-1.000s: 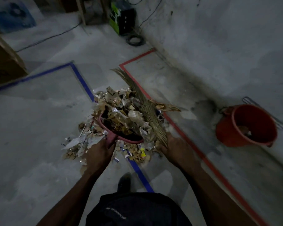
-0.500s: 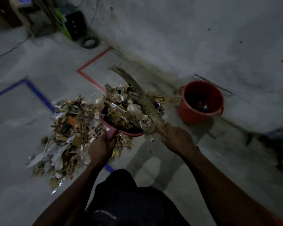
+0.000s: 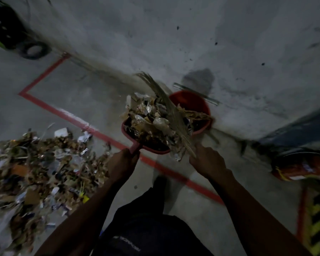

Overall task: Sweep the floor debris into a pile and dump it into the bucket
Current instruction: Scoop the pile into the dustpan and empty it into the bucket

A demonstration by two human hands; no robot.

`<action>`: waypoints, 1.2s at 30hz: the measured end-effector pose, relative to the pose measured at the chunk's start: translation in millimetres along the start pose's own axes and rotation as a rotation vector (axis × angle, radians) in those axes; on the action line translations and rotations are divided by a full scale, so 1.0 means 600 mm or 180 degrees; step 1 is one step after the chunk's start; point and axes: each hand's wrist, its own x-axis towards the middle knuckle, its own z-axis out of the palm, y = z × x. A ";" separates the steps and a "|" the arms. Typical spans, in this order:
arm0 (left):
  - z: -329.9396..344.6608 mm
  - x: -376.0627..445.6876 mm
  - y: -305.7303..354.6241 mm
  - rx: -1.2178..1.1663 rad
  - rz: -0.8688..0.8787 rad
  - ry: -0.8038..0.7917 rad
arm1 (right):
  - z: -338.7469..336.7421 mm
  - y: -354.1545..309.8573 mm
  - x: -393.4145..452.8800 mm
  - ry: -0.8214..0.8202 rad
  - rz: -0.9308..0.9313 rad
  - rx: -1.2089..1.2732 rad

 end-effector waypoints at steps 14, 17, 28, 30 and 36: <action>0.086 0.224 0.285 0.0256 -0.0105 -0.0595 | -0.132 0.191 0.282 -0.0475 0.0335 0.0021; 0.122 0.251 0.336 0.0231 -0.0290 -0.0706 | -0.143 0.238 0.344 -0.0616 0.0258 0.0053; 0.279 0.350 0.505 0.0100 -0.1163 -0.0922 | -0.161 0.401 0.583 -0.1119 -0.0282 -0.0412; 0.300 0.372 0.511 0.0100 -0.1291 -0.0958 | -0.149 0.416 0.613 -0.1201 -0.0406 -0.0400; 0.350 0.449 0.519 0.0174 -0.1500 -0.1126 | -0.110 0.434 0.680 -0.1365 -0.0481 -0.0150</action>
